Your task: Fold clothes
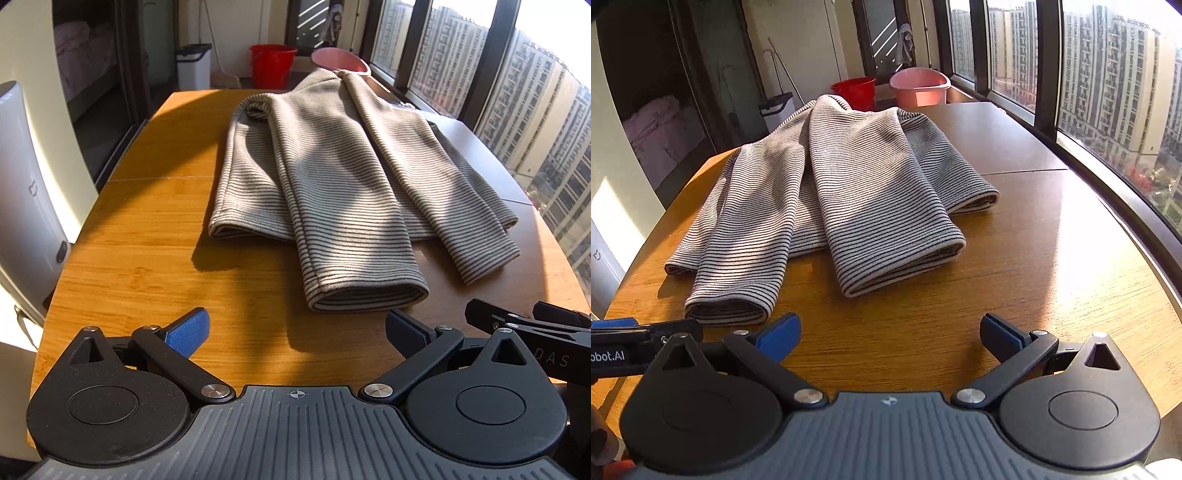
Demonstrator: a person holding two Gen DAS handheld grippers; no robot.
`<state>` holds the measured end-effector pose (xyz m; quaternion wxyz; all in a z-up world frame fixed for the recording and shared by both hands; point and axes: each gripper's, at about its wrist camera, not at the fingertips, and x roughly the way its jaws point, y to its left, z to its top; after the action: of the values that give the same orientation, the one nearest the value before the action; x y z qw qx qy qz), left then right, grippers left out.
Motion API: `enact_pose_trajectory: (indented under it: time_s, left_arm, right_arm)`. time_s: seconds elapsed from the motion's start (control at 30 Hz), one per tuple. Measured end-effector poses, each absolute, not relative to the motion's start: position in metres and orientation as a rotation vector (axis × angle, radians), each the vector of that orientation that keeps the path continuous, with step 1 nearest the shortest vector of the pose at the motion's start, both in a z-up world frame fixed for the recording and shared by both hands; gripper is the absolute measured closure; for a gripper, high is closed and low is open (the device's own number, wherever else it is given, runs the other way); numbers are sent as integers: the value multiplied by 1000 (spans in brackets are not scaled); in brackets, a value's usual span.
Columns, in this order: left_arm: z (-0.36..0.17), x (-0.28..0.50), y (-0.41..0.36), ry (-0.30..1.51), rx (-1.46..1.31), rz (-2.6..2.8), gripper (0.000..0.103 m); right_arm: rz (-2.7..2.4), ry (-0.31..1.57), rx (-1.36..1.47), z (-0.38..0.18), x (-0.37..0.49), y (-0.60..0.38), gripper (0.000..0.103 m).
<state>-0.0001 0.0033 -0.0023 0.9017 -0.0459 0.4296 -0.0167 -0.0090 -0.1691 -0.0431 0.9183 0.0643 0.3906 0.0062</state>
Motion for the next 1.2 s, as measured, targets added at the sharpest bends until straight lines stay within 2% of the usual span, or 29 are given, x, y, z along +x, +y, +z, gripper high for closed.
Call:
enact_pose_trajectory:
  time_s: [0.37, 1.2]
  left_arm:
    - [-11, 8, 3, 933, -89, -49, 0]
    - [-12, 7, 7, 934, -105, -33, 0]
  right_arm:
    - [9, 792, 60, -44, -15, -156, 0]
    - [14, 818, 86, -47, -11, -160, 0]
